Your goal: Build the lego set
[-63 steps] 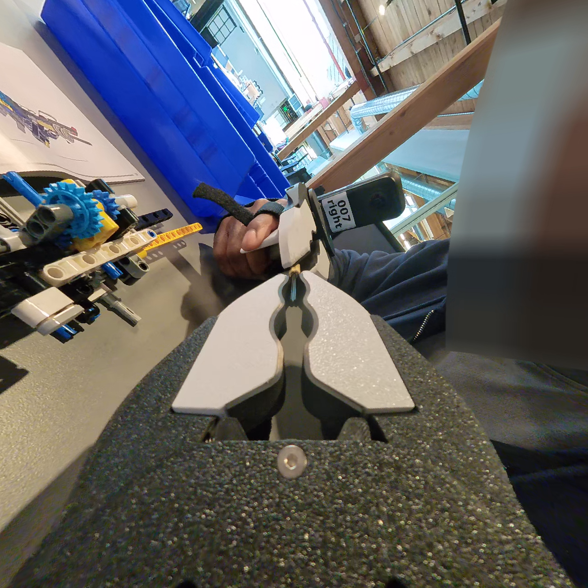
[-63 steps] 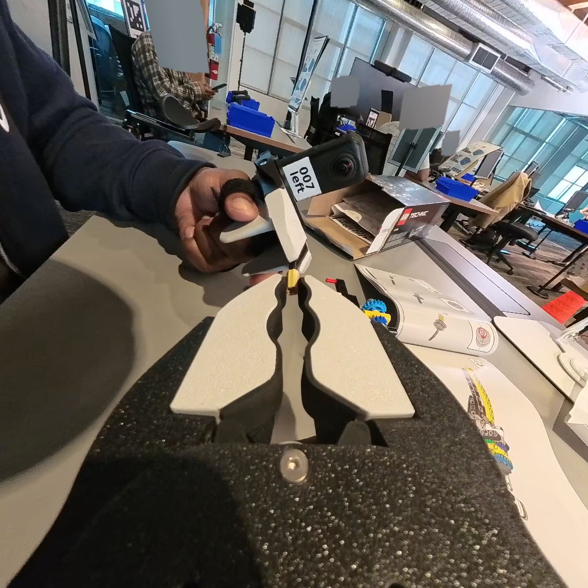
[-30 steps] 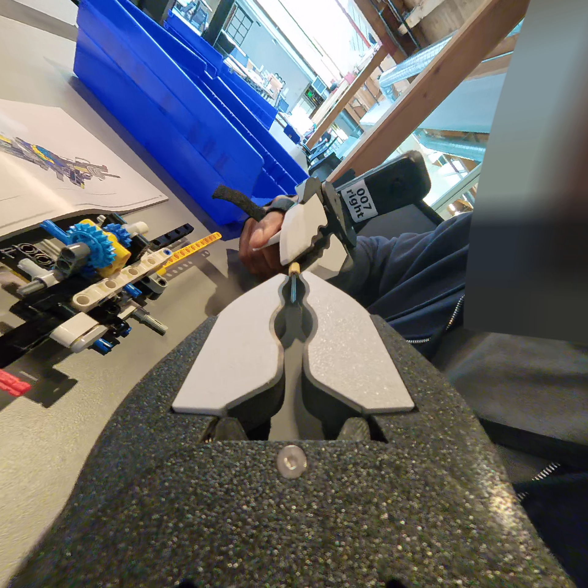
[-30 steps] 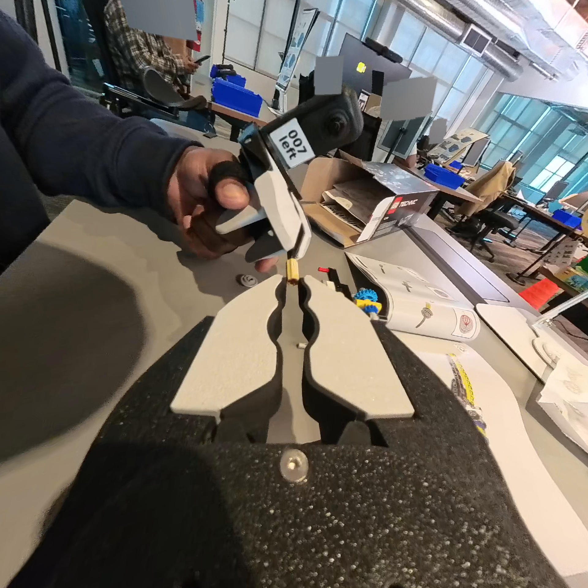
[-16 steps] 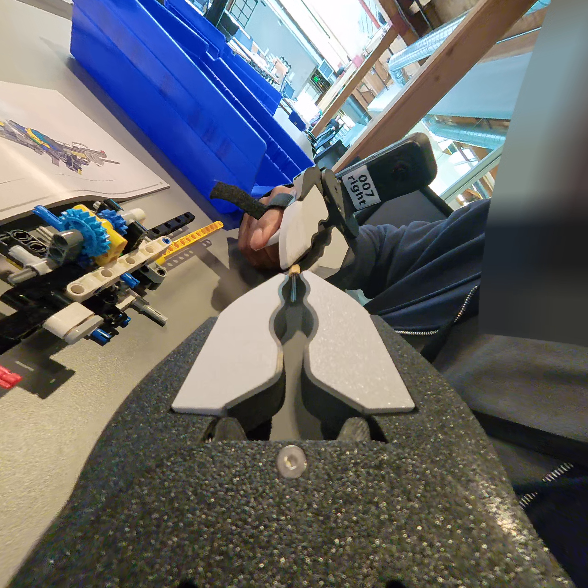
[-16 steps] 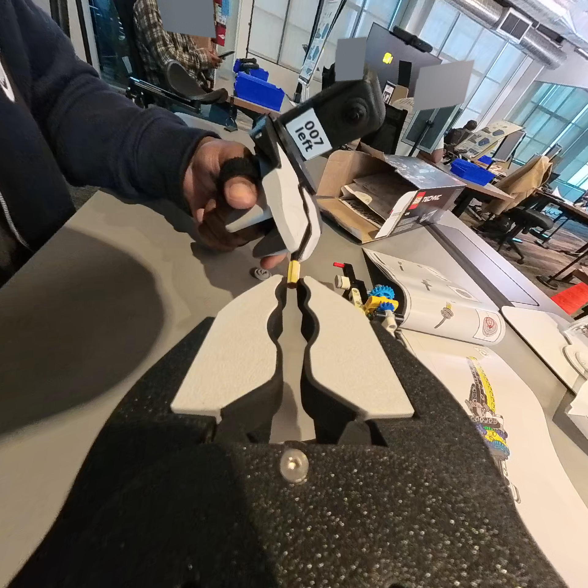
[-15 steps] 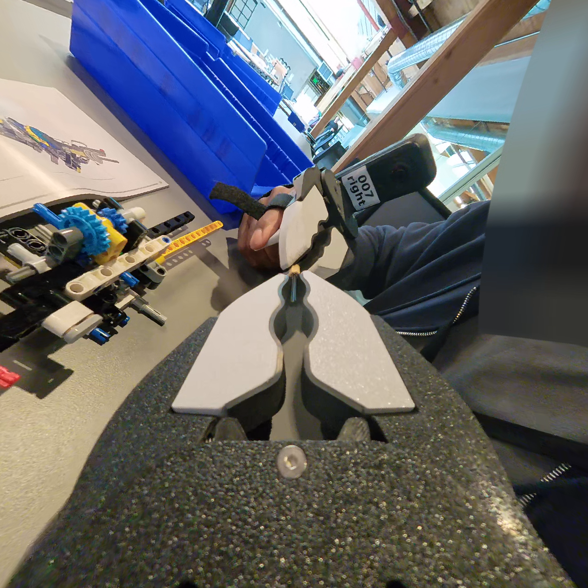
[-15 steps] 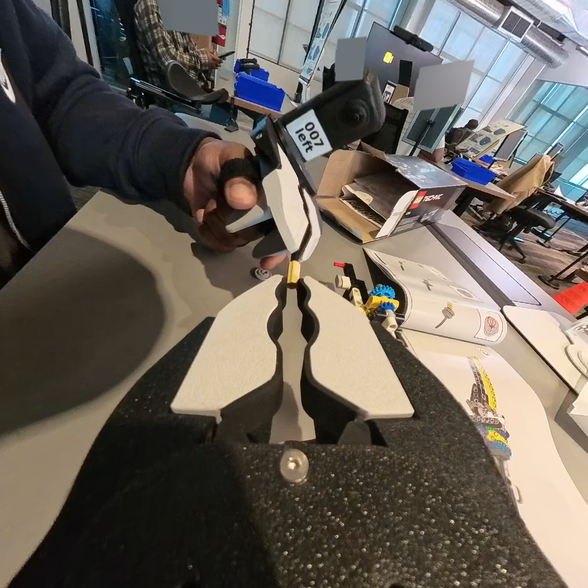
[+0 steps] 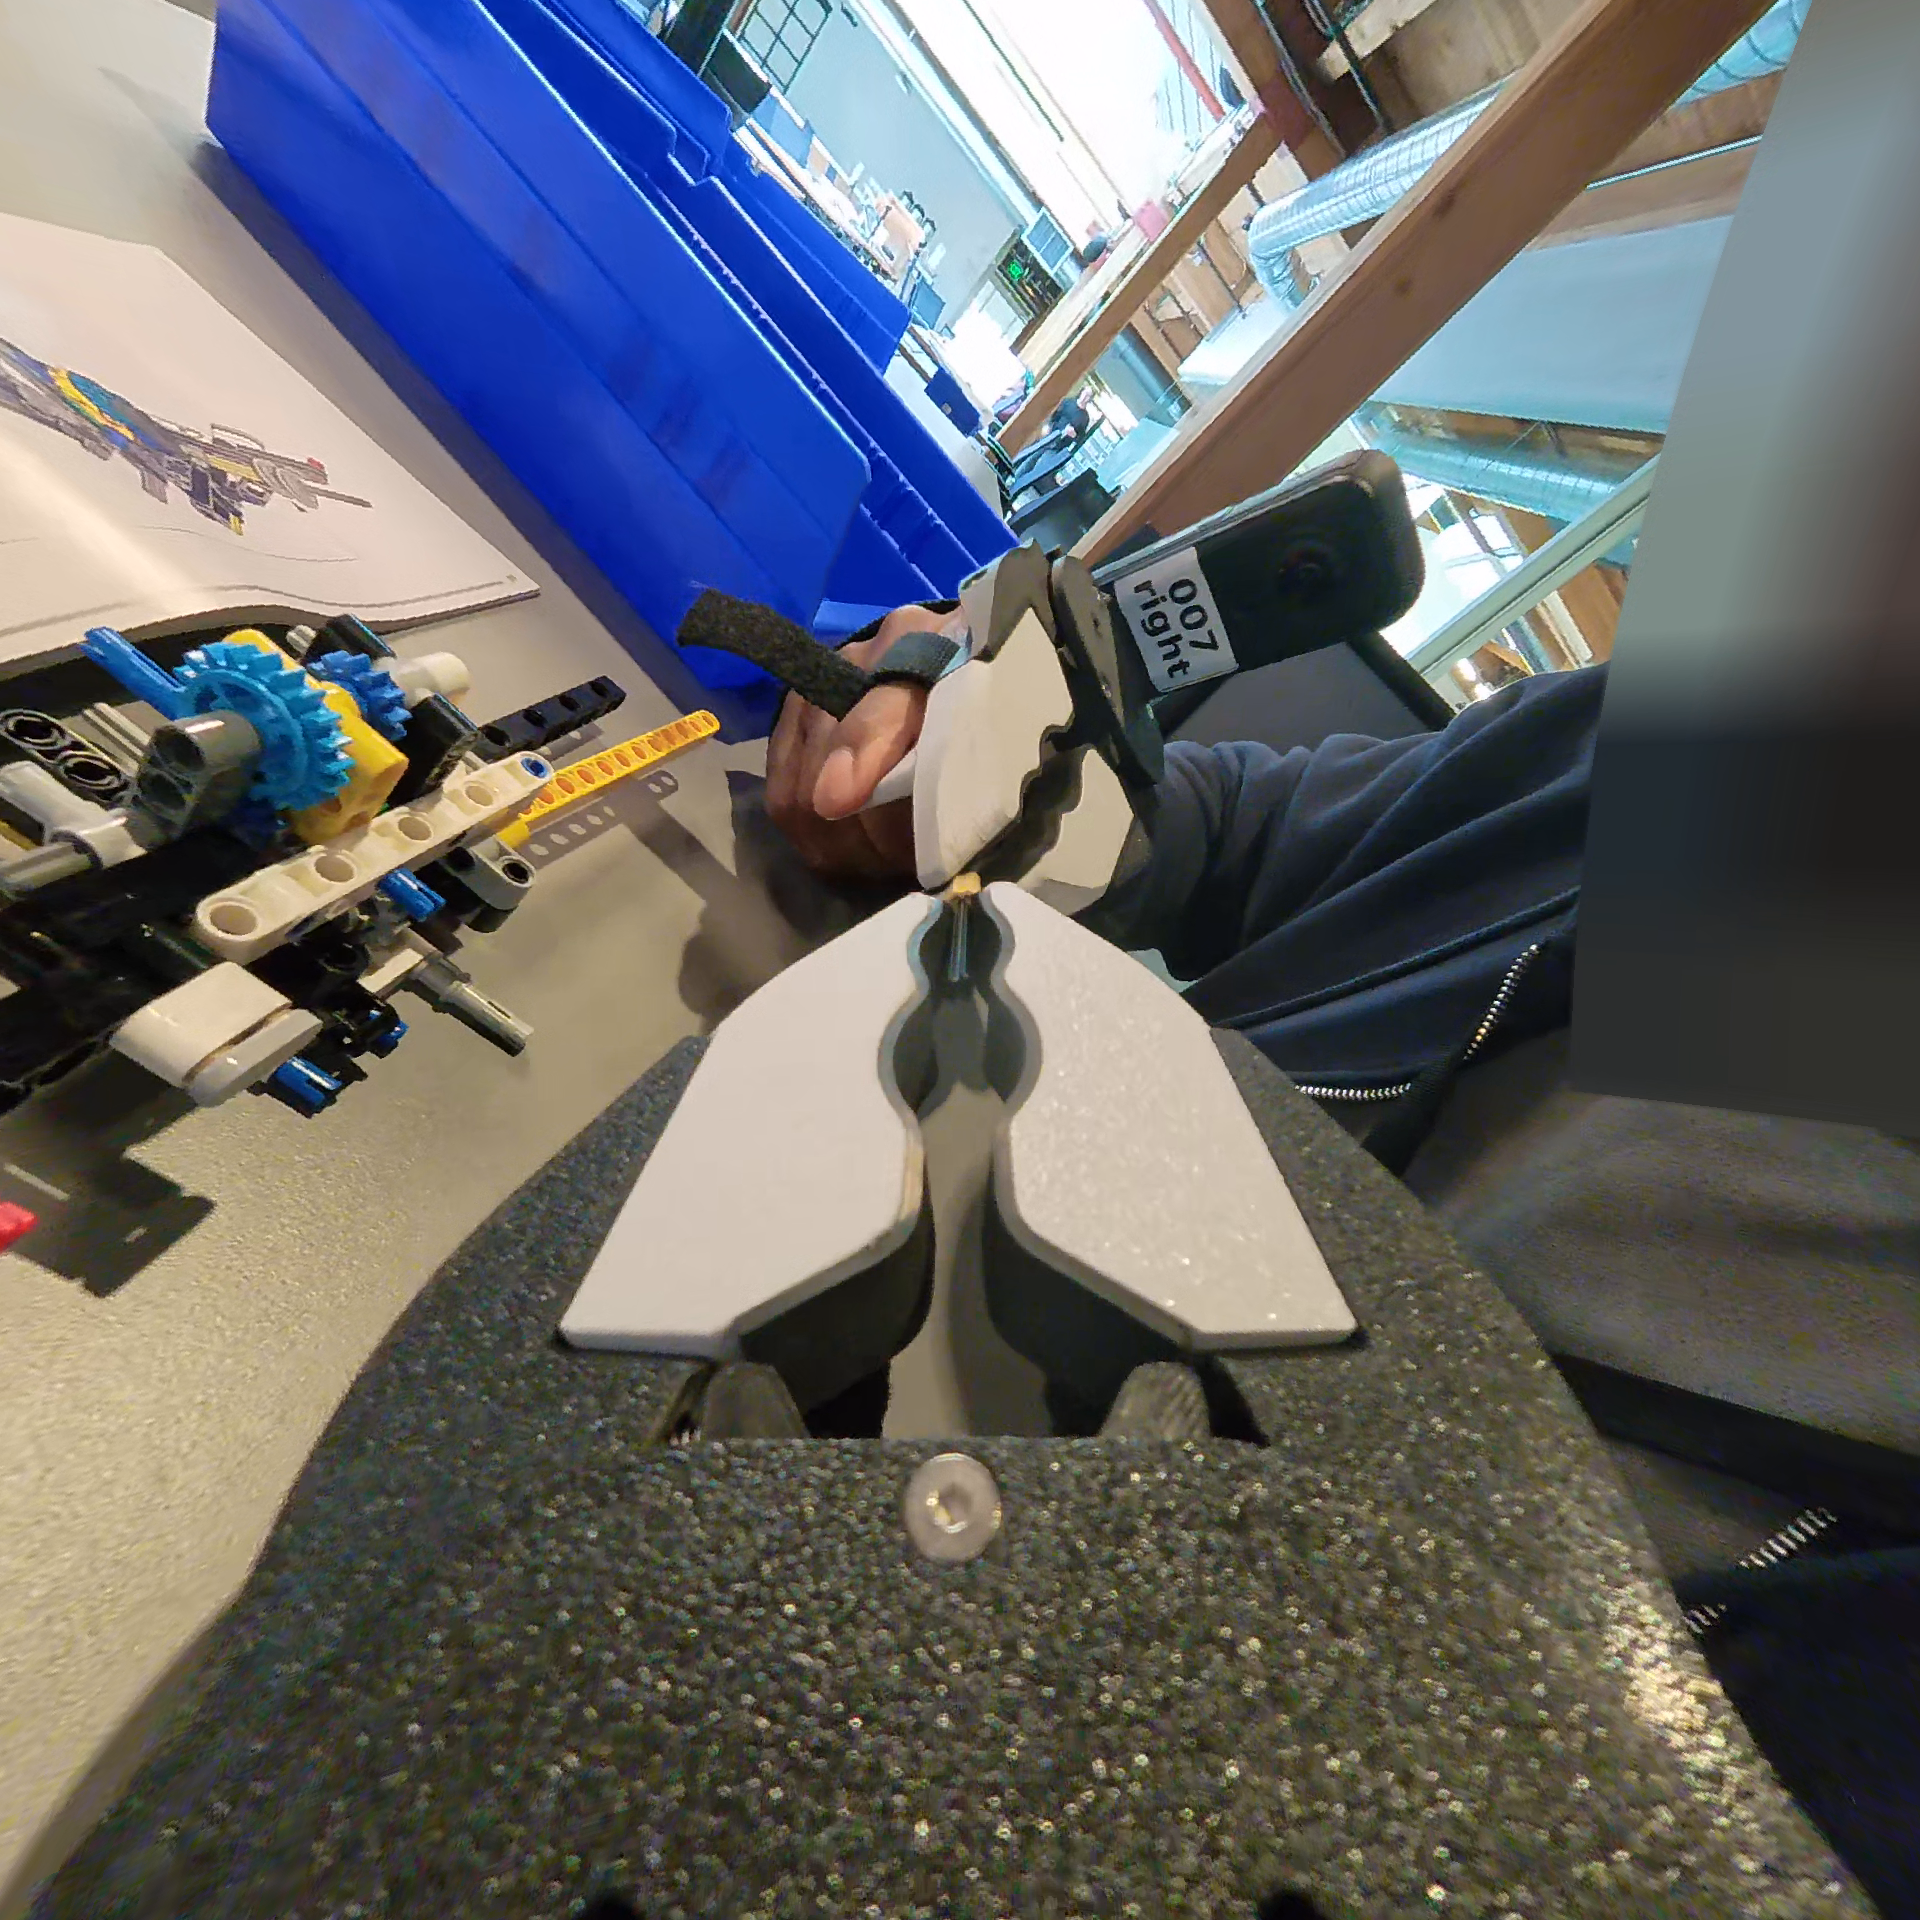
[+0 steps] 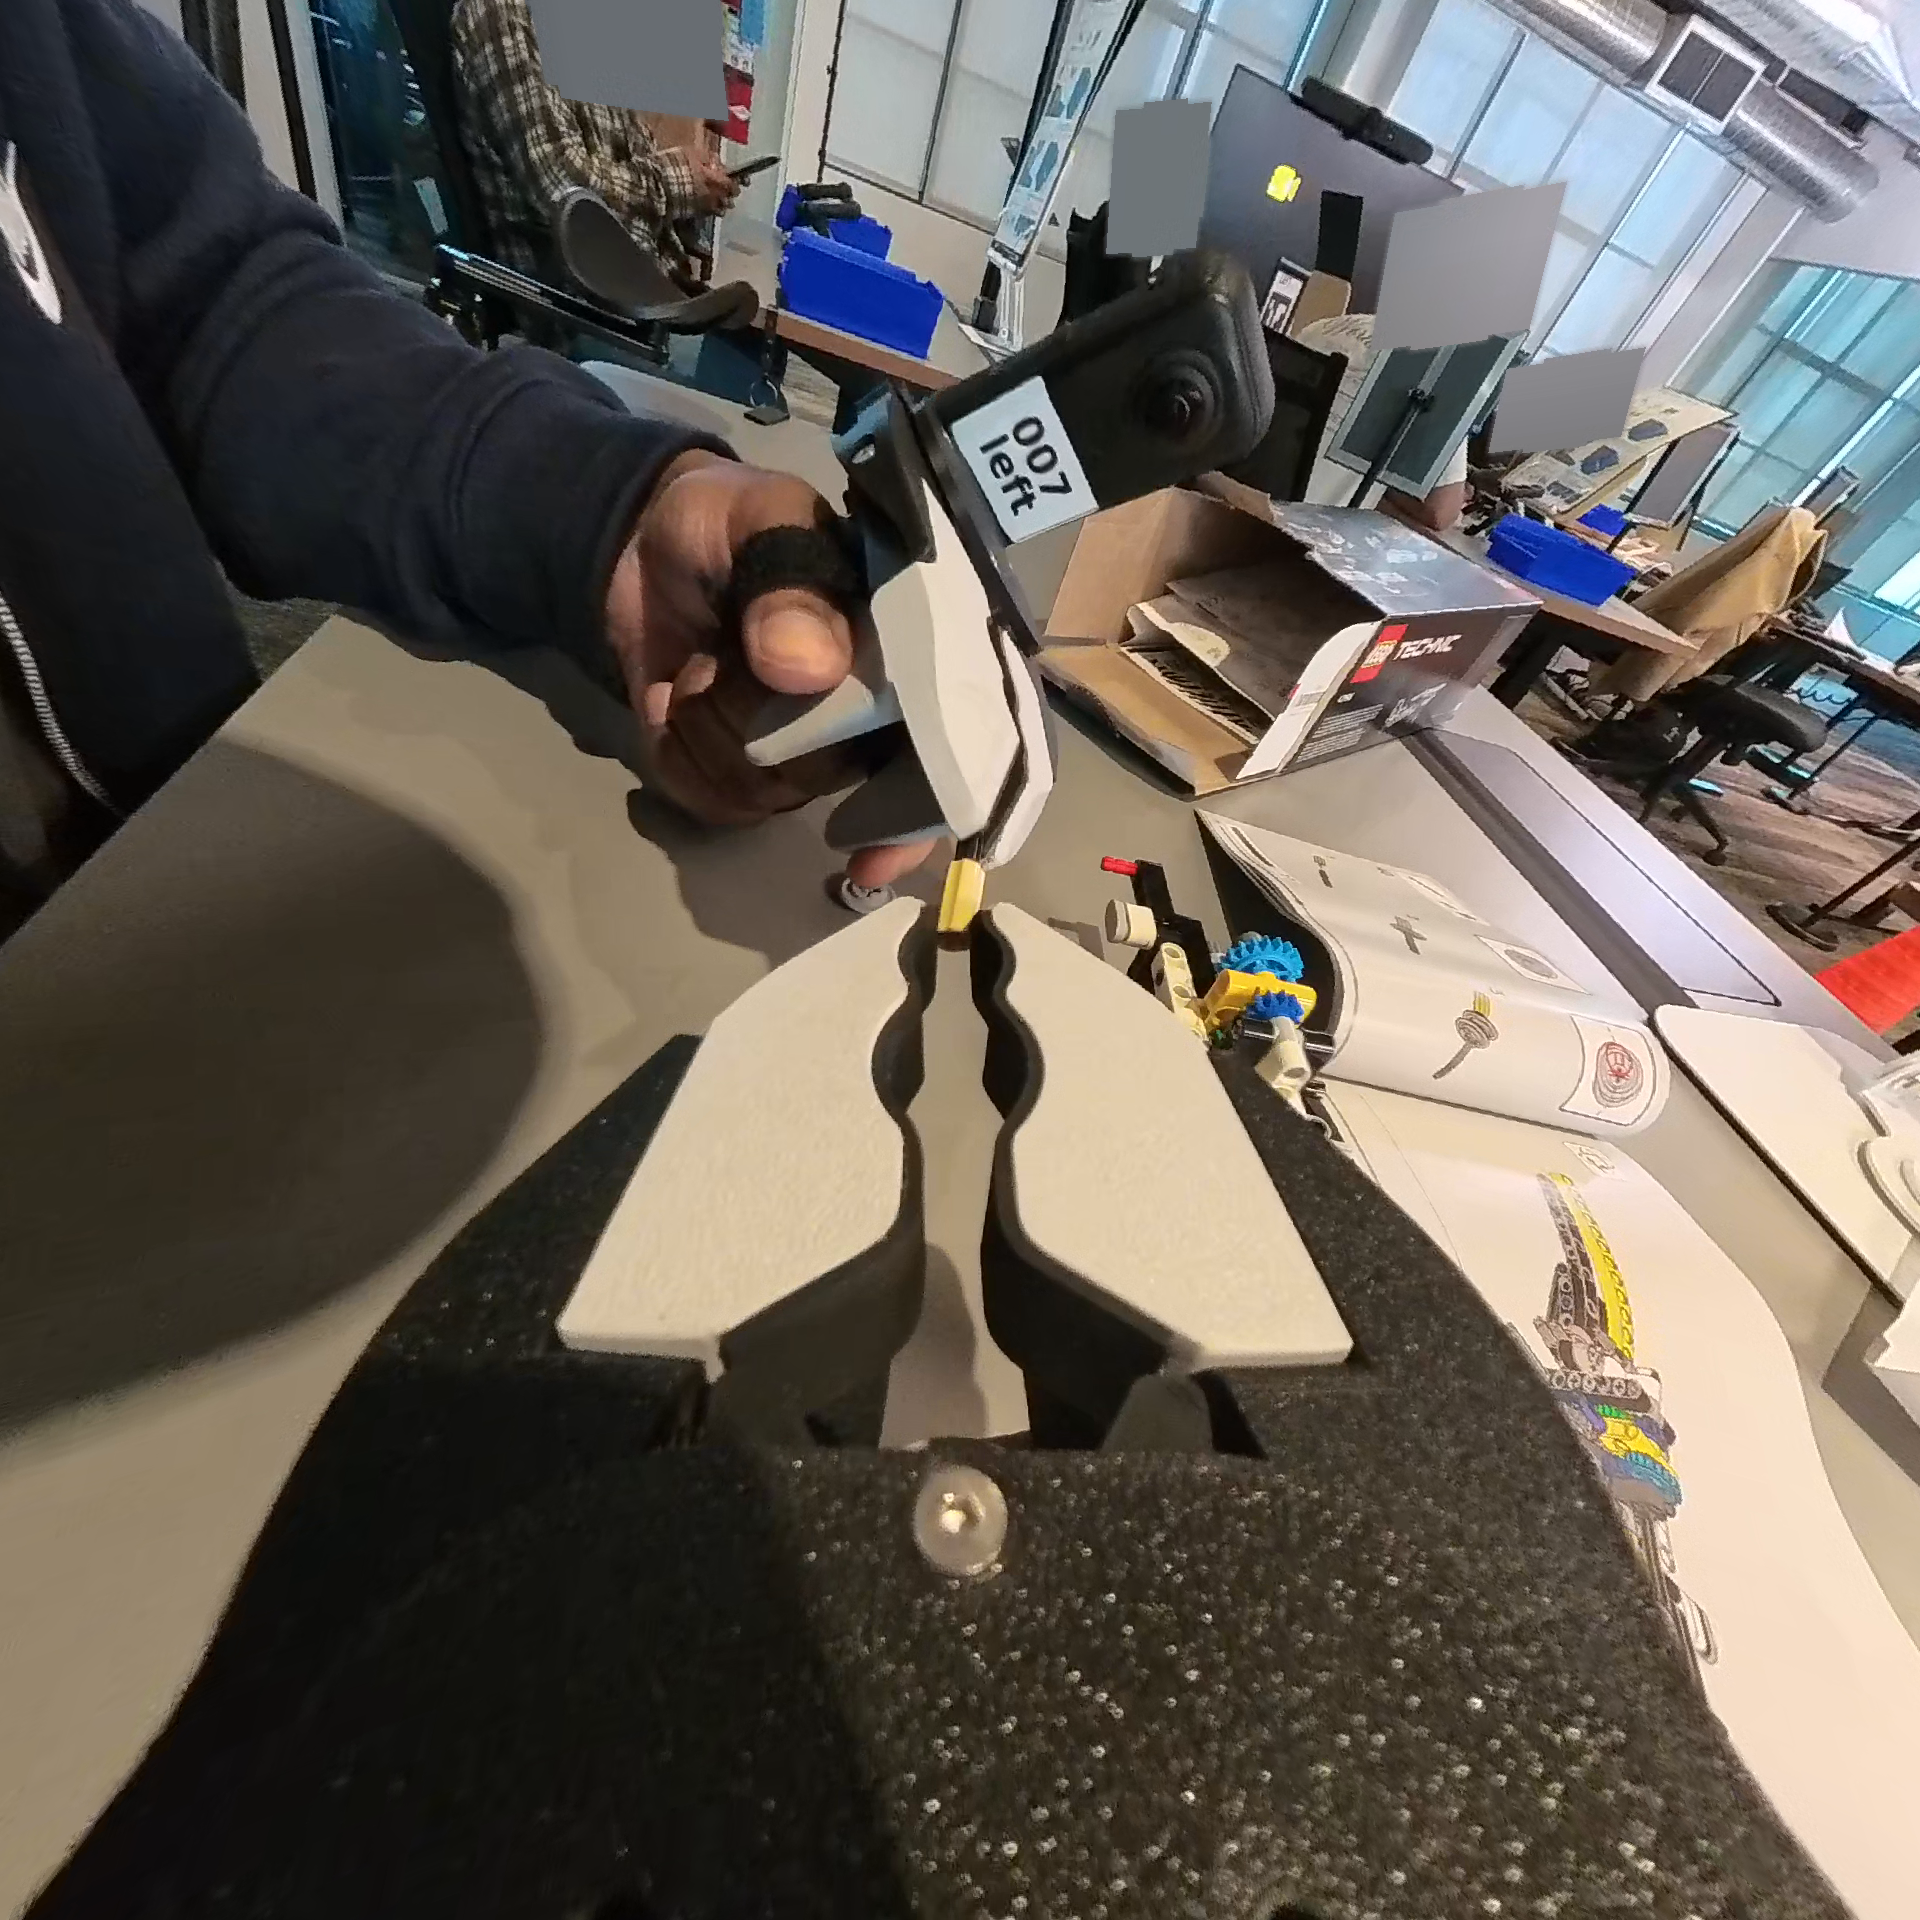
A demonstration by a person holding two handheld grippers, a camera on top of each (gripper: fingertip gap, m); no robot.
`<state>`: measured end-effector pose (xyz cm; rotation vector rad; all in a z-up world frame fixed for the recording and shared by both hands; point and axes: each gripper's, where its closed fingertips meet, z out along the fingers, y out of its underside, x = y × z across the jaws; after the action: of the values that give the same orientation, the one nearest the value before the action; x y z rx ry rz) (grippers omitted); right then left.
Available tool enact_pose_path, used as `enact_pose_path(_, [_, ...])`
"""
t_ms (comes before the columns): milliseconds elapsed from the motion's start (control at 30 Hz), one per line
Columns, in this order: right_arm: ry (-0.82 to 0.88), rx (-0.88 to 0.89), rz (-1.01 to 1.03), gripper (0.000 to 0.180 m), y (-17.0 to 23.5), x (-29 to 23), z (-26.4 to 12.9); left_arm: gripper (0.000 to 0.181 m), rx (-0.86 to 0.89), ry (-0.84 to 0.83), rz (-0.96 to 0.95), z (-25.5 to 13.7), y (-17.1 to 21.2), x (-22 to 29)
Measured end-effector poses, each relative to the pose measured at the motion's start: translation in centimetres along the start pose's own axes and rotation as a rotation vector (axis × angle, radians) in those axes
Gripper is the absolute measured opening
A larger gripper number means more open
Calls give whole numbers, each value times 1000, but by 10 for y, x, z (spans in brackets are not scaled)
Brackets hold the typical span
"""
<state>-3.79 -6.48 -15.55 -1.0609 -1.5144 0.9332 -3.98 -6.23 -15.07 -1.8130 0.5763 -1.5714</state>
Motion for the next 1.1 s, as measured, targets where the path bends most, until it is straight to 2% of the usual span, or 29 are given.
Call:
enact_pose_path(533, [38,12,-4,6,-6,5,0,4,29,-2,27,1,-10,6])
enact_pose_path(633, [23,15,-17,6,-7,1,0,16,42,-17,35,-2,-14,3])
enact_pose_path(767, [29,10,-36,6,-6,0,0,20,56,6,33,-13,-19,5])
enact_pose_path(900, [31,15,-27,7,-7,3,-2,23,-24,-11,57,-11,-8,3])
enact_pose_path(967, [25,9,-31,7,-6,2,-2,18,-37,-9,62,-9,-5,3])
enact_pose_path(1033, [24,2,-33,6,-4,2,-1,4,-41,6,71,-8,-4,5])
enact_pose_path(1100, [19,5,-28,6,-4,1,-2,4,-35,11,73,-8,-3,6])
